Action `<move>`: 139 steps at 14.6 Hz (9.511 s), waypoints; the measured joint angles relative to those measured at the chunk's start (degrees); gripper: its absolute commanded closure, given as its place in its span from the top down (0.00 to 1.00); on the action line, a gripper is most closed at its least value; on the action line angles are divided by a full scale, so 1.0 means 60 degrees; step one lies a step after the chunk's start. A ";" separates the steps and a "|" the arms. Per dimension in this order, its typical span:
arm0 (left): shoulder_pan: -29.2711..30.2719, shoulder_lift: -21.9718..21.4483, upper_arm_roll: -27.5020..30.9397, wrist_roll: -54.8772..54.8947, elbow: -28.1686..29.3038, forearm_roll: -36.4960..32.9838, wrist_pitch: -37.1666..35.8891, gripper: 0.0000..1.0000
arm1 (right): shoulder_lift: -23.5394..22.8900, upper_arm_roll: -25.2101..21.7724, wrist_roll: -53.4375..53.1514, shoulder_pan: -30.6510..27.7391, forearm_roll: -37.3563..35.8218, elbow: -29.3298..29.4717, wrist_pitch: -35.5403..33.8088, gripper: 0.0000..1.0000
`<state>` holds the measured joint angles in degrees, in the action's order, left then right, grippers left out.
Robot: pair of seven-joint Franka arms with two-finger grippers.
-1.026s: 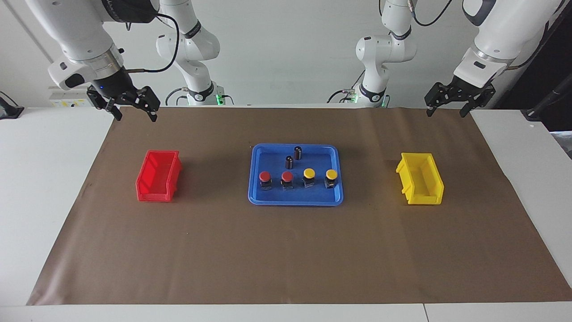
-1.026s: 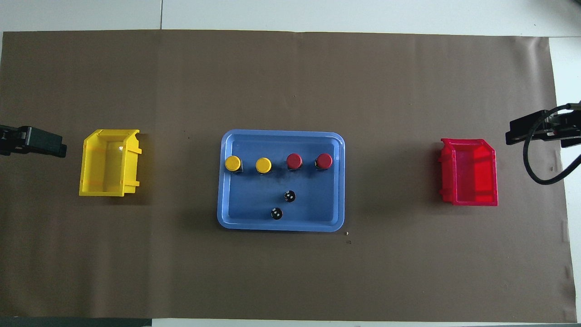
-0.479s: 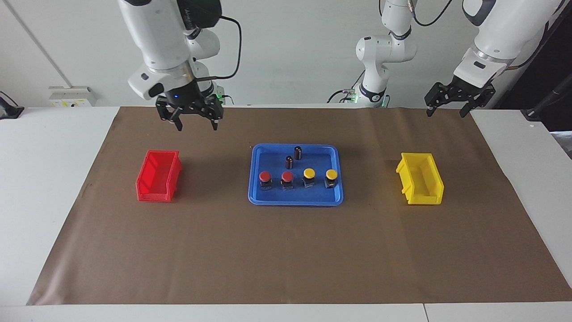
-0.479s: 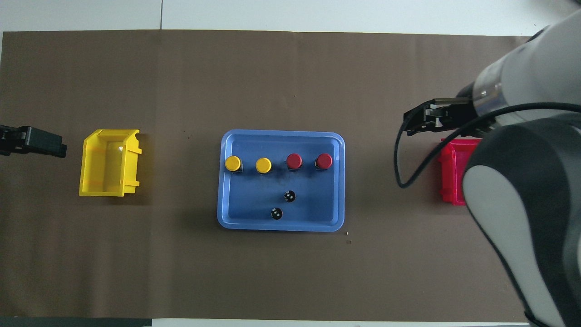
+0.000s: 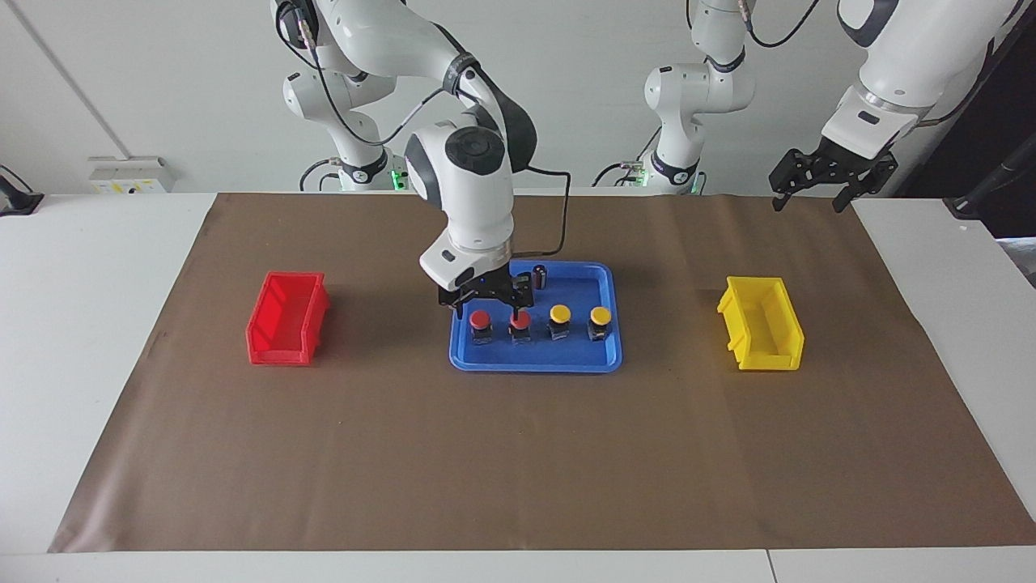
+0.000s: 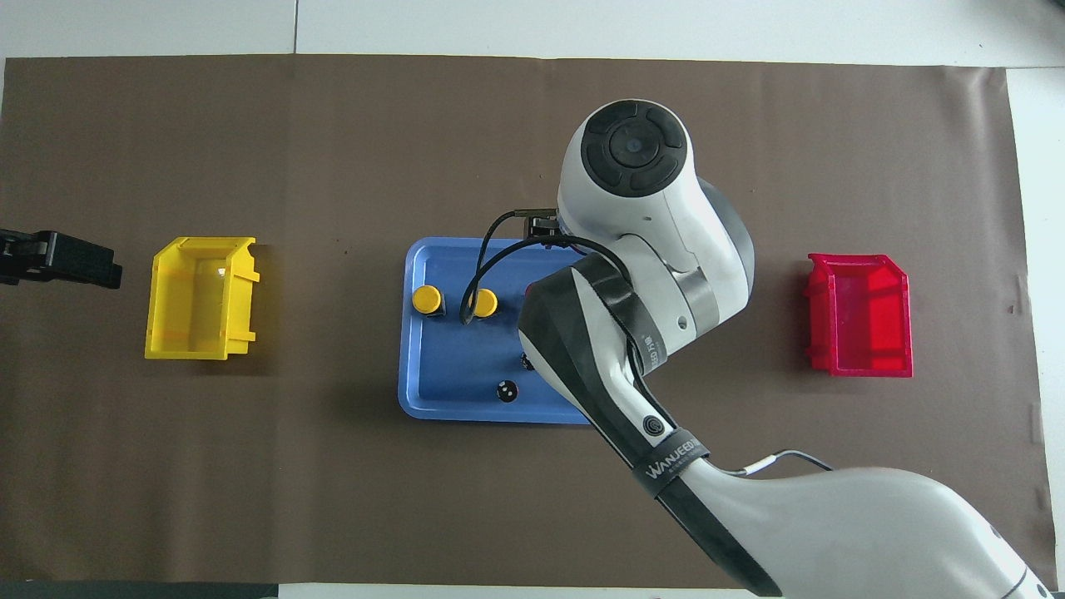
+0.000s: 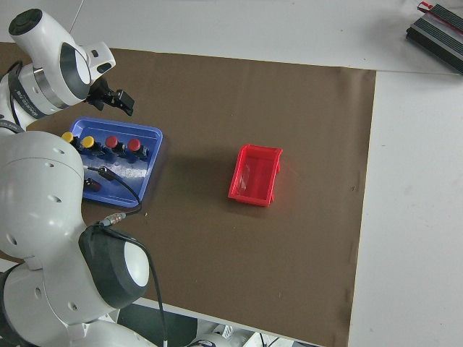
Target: Sort red and yellow buttons by color
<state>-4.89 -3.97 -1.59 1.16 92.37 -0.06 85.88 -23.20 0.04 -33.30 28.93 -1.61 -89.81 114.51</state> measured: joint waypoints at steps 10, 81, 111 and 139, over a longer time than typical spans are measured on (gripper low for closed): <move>-0.0013 -0.0009 -0.0031 -0.0125 0.0000 0.0000 0.0084 1.00 | 0.0595 0.0022 0.0001 0.0030 -0.0005 -0.2089 0.1182 0.79; 0.0900 0.0702 0.0109 0.1203 0.5197 0.0063 0.5836 0.02 | -0.0599 0.0519 -0.1302 0.0477 -0.0796 -0.0525 0.1272 0.87; -0.3834 0.2309 -0.0282 -0.5248 0.2285 0.0073 0.6218 1.00 | 0.2706 0.0596 0.8087 -0.6368 -0.0313 -0.3688 0.1053 0.07; -0.1209 0.2406 0.0915 -0.1125 0.1168 -0.0128 0.4122 0.01 | 0.4010 0.0788 0.7600 -0.6471 -0.0248 -0.0596 -0.3559 1.00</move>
<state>-12.14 10.47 3.90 -5.60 99.38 -0.82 110.61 0.86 4.77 12.30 -9.90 -3.10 -93.39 93.15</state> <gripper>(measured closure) 0.586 0.000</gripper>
